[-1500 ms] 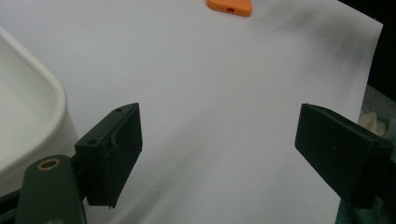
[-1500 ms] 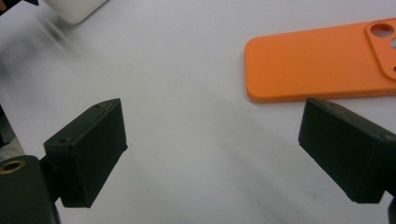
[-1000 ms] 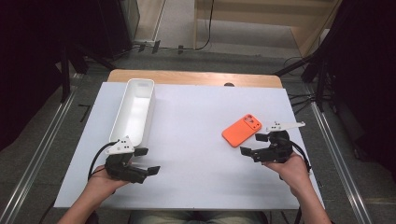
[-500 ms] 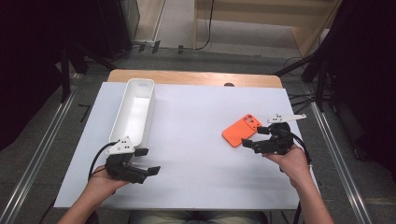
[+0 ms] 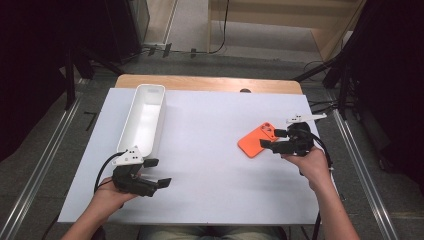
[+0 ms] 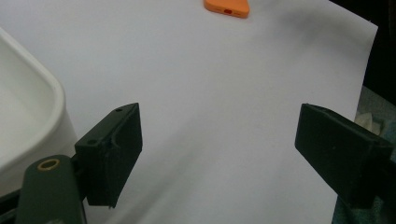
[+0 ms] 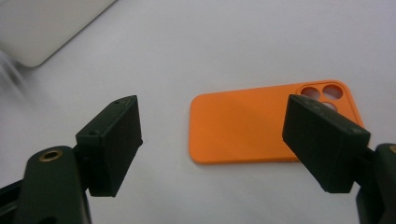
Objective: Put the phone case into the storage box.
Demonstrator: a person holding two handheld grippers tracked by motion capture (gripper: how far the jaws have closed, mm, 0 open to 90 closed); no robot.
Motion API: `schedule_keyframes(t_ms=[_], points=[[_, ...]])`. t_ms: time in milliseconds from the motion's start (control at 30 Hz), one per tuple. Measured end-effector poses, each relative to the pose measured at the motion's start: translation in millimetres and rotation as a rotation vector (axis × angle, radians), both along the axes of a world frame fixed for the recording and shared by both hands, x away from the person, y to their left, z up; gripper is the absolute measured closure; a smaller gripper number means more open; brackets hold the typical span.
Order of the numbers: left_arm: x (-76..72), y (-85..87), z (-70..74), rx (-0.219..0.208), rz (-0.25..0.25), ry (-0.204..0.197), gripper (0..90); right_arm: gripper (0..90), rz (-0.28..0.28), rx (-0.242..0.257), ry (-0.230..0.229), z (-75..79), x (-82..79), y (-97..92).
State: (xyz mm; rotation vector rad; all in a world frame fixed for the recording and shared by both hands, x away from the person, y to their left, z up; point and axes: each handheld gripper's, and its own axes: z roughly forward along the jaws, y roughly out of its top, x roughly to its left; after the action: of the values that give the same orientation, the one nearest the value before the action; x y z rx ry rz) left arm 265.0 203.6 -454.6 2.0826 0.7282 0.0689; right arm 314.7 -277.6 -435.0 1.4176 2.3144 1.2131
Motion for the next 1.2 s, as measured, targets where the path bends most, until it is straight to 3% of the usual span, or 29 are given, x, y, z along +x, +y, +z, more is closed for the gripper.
schedule_keyframes(t_ms=[333,933,1033,1200], points=[[-0.7,-1.3,0.2,0.003,-0.011,0.0,14.7,20.1,-0.019,-0.023,-0.001,-2.8,16.2,-9.4],[-0.6,1.4,0.4,-0.005,-0.005,-0.002,14.7,24.3,-0.084,-0.014,0.012,-9.5,46.9,-21.7],[-0.2,1.7,0.4,-0.003,-0.003,0.001,14.7,27.8,-0.1,-0.016,0.01,-11.8,51.8,-24.5],[0.8,0.7,-0.3,-0.005,-0.005,0.007,14.7,42.4,-0.144,-0.029,0.004,-18.5,60.9,-30.1]])
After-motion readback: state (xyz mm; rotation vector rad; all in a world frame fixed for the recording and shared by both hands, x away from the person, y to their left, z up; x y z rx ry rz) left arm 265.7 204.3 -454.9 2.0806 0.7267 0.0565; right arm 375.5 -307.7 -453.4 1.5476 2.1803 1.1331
